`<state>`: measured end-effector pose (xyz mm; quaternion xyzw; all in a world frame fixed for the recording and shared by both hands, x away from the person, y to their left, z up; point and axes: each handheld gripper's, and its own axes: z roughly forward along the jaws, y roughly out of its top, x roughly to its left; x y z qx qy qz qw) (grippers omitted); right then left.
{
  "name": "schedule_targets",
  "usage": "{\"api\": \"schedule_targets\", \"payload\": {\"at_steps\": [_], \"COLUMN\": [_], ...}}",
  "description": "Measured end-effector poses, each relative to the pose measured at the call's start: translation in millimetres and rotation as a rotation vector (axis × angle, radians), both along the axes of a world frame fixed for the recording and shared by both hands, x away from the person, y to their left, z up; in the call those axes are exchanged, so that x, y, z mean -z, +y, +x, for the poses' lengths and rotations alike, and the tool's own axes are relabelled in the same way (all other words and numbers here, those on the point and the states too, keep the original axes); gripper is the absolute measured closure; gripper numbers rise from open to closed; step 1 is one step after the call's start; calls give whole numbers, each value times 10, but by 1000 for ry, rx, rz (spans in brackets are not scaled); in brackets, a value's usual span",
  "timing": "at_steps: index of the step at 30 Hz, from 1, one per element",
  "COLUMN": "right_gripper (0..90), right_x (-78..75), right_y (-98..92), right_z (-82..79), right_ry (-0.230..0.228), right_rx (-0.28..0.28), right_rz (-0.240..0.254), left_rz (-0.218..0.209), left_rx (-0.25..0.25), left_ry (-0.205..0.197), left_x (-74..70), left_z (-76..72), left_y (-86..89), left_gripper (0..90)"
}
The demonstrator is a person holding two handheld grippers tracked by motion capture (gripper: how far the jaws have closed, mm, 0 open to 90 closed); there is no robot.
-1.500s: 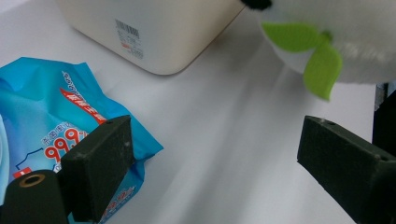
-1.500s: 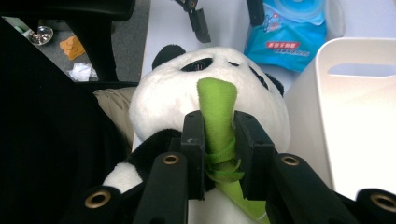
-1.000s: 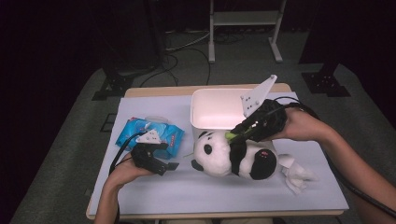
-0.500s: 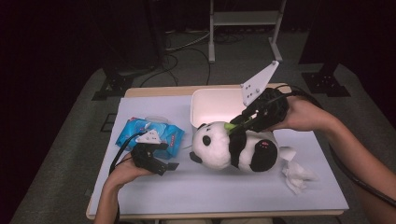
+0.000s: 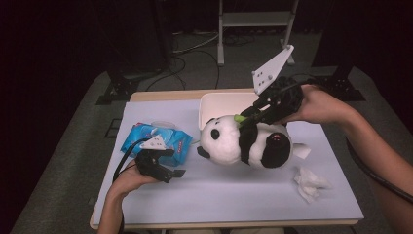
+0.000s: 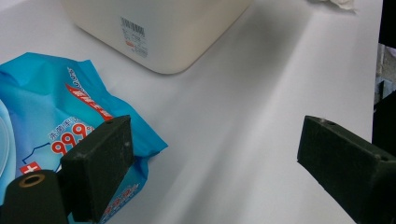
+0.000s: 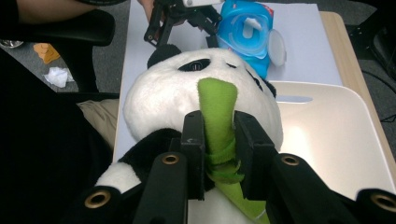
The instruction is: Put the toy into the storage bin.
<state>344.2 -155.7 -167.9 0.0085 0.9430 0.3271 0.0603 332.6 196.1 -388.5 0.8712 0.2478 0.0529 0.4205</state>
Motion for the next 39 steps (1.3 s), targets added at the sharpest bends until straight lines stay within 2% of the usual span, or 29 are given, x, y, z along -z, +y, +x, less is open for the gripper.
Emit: {"api": "schedule_targets", "payload": {"at_steps": [12, 27, 39], "right_gripper": [741, 741, 741], "right_x": [-203, -369, -348], "right_y": [-35, -47, -24], "right_z": [144, 344, 578], "right_ry": [-31, -57, -44], "right_rx": [33, 58, 74], "right_rz": [4, 6, -11], "left_rz": [-8, -8, -12], "left_rx": [-13, -16, -20], "left_ry": [5, 10, 17], "left_x": [10, 29, 47], "left_z": [5, 12, 13], "left_y": [31, 43, 55], "left_gripper": [102, 102, 102]}}
